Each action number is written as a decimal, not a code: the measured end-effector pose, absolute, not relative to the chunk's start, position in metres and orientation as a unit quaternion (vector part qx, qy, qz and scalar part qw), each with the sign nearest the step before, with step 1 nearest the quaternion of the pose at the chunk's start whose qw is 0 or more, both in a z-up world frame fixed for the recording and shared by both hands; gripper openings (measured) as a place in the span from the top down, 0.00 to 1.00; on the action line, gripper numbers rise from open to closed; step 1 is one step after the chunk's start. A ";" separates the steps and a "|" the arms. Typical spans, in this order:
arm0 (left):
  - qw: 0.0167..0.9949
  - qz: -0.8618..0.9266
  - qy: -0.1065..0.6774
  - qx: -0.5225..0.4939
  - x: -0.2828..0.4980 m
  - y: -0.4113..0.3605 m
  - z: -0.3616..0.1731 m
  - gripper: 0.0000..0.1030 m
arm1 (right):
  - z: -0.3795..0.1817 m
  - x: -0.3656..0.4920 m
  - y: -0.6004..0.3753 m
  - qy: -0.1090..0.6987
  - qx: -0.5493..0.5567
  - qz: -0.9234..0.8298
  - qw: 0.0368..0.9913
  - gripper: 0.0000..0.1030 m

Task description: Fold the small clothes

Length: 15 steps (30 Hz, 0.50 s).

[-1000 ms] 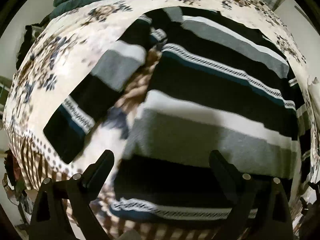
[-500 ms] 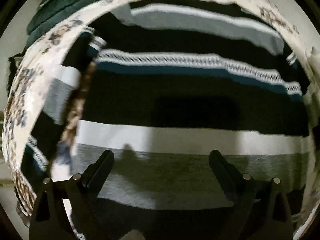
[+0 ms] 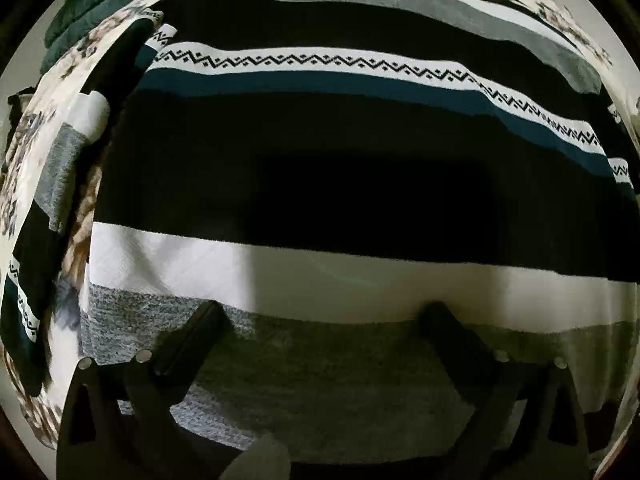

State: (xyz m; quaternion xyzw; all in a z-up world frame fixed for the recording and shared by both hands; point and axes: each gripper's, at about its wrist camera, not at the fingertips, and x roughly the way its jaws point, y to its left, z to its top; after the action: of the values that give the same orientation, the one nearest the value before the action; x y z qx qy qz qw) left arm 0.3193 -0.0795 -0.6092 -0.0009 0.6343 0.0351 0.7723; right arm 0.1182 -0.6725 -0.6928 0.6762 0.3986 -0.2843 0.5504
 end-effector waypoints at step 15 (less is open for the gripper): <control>0.785 0.039 0.618 -0.033 0.360 -0.058 -0.550 0.00 | -0.638 0.194 -0.663 0.343 0.637 -0.309 0.618 0.92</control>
State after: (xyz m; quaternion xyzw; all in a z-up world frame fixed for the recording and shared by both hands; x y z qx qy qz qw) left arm 0.3601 -0.0579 -0.5501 -0.0329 0.6179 0.0385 0.7846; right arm 0.1940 -0.6630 -0.6383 0.6367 0.3426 -0.3089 0.6179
